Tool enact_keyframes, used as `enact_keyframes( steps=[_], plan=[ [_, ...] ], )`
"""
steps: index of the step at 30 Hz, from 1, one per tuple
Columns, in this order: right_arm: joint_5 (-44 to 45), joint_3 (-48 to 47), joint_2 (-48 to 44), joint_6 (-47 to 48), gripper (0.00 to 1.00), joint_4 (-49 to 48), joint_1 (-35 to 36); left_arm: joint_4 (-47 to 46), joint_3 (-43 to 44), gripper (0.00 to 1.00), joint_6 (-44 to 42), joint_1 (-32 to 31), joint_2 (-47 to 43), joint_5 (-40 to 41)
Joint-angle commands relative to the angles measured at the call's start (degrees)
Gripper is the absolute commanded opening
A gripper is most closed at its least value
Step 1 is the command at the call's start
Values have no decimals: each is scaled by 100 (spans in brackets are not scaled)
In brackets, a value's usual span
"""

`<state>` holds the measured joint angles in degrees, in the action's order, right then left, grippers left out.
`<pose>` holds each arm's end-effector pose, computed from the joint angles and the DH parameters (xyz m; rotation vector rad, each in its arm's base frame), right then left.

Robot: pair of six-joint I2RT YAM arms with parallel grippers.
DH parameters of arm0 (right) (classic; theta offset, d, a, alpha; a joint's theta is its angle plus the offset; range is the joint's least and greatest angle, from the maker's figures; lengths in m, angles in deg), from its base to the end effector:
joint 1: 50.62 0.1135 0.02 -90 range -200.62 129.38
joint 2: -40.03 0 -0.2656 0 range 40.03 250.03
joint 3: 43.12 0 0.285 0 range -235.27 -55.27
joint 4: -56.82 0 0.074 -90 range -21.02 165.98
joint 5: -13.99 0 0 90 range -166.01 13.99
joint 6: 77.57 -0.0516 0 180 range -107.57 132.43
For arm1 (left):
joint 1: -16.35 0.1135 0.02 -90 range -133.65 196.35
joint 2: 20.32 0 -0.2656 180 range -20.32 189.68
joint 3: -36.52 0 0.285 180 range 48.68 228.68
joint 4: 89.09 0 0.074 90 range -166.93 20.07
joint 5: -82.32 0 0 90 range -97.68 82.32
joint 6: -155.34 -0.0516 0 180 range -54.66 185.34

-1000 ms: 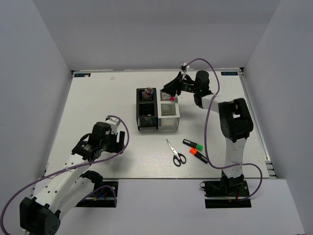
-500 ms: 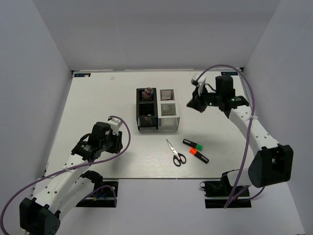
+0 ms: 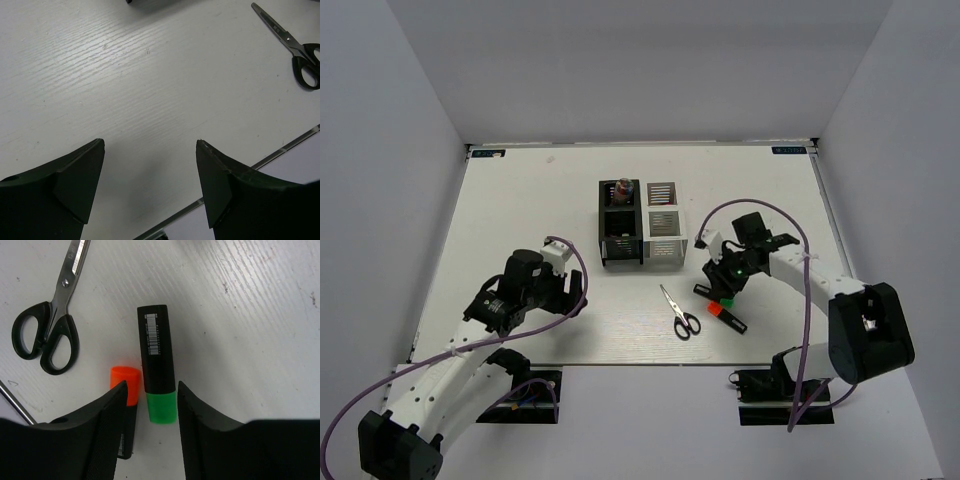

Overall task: Sort the stationery into containers
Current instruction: Grab a piece of stationery with the right arm

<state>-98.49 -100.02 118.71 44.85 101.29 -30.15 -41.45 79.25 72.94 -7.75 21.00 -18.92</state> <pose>0.2569 0.1169 0.1568 -1.2811 2.3267 0.4664 0.1708 -0.0874 0.2059 0.4406 2.3743 -0.4931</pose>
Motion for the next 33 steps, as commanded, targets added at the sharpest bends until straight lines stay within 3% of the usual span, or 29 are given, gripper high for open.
enact_keyframes(
  steps=[1, 4, 19, 22, 24, 25, 28, 33],
  plan=[
    [209, 124, -19, -166, 48, -506, 168, -94, -25, 84, 14, 19, -45, -132],
    [471, 160, 130, -193, 53, -787, 404, -68, -7, 84, -4, 10, -19, -115],
    [877, 413, 640, 36, 55, -1070, 774, -50, -7, 85, -21, 10, -71, -97],
    [1026, 642, 605, 255, 47, -1061, 827, -33, -16, 85, -21, 19, -107, -62],
    [1219, 722, 570, 413, 35, -1060, 853, -50, -24, 85, -30, 19, -133, -62],
    [1298, 827, 561, 457, 20, -1035, 888, -42, -24, 85, -30, 10, -133, -62],
    [1369, 1021, 316, 554, 4, -1025, 880, -42, -24, 85, -30, 28, -142, -62],
    [1203, 1021, -236, 528, 0, -666, 853, -50, -16, 85, -39, 19, -142, -53]
  ],
)
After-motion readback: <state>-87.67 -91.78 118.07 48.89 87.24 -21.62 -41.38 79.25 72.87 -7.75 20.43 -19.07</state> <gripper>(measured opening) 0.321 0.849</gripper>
